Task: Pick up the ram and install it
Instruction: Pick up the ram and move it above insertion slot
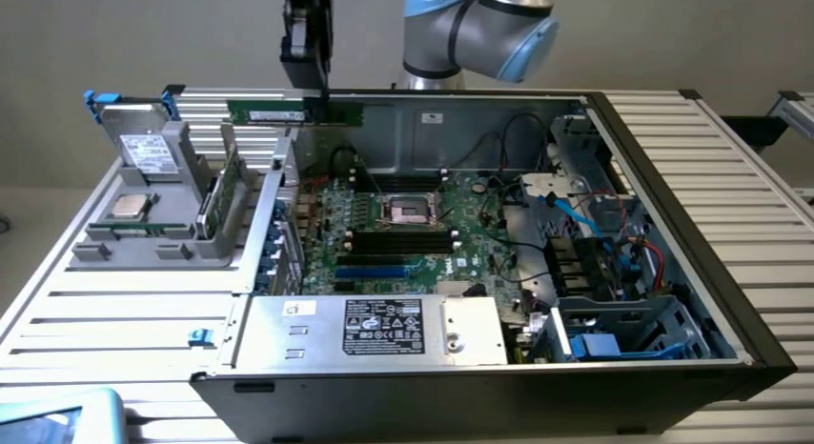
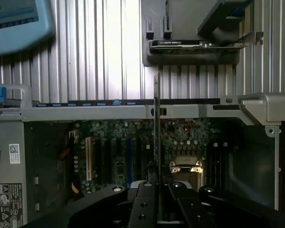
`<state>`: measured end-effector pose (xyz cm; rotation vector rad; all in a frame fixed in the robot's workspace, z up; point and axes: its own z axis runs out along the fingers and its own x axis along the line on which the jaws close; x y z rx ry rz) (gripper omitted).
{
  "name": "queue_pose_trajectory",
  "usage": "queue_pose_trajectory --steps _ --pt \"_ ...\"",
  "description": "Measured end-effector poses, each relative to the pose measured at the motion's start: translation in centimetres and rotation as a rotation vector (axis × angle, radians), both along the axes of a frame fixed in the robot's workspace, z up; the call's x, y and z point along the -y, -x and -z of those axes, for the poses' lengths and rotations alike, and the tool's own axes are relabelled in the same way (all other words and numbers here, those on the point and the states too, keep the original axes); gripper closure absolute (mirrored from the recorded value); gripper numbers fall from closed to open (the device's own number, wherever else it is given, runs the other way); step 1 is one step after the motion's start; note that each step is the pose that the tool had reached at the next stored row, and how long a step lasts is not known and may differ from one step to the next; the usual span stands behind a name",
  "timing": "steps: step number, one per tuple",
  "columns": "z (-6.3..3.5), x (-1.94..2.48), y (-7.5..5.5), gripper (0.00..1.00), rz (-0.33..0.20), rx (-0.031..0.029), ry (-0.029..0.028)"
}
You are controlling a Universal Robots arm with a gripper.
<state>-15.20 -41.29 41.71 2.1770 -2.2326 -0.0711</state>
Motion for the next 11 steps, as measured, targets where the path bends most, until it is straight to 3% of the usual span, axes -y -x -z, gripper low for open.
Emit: queue_pose_trajectory --steps 7,11 --pt "0.81 -0.07 -3.2 0.86 0.000 -0.0001 -0.0020" --pt "1.27 -0.44 -5.0 0.86 0.000 0.0000 -0.0021"
